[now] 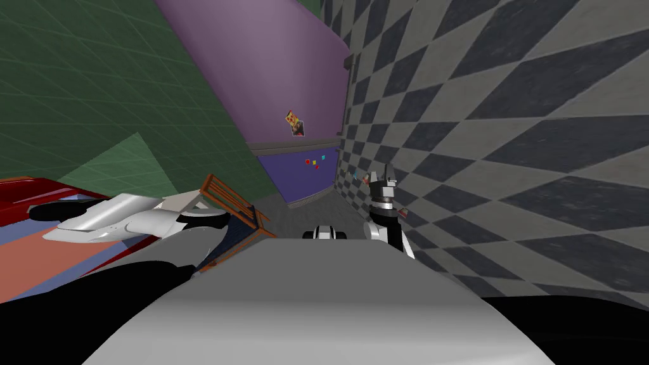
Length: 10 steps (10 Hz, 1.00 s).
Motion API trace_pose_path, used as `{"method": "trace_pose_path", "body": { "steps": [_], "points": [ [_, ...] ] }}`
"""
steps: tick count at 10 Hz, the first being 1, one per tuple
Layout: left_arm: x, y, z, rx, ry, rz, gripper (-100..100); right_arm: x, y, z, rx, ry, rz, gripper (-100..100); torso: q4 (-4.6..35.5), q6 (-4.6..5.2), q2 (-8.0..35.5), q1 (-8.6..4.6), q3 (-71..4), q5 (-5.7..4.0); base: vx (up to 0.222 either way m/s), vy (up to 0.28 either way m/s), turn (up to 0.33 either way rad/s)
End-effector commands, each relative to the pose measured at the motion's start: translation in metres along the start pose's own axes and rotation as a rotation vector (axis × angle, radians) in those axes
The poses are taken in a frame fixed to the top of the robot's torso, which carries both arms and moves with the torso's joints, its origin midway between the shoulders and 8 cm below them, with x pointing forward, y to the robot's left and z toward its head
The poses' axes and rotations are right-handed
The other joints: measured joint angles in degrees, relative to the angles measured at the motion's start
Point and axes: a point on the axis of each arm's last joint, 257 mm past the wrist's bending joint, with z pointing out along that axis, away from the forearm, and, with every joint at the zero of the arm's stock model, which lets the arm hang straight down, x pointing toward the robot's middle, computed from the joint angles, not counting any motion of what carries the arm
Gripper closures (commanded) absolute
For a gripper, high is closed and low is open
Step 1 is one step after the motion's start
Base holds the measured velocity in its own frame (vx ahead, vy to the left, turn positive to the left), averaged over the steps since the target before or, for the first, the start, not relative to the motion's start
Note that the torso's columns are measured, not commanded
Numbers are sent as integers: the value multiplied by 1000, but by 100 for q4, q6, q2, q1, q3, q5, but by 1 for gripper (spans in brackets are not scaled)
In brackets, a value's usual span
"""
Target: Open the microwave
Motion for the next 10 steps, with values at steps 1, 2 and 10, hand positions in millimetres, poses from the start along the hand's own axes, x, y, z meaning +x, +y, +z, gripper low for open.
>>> {"method": "trace_pose_path", "body": {
  "steps": [1,2,10],
  "points": [
    [28,28,-3,-48,53,20,100,0,0,0,0,0,0,0,-2,6,1,8,-3,-2,-198,-59,-67],
    [32,29,-3,-48,59,28,100,0,0,0,0,0,0,0,-3,2,13,5,4,7,-158,-79,-38],
    [104,104,-22,-175,188,32,100,0,0,0,0,0,0,0,4,-31,16,23,11,15,-207,-40,-58]
  ]
}}
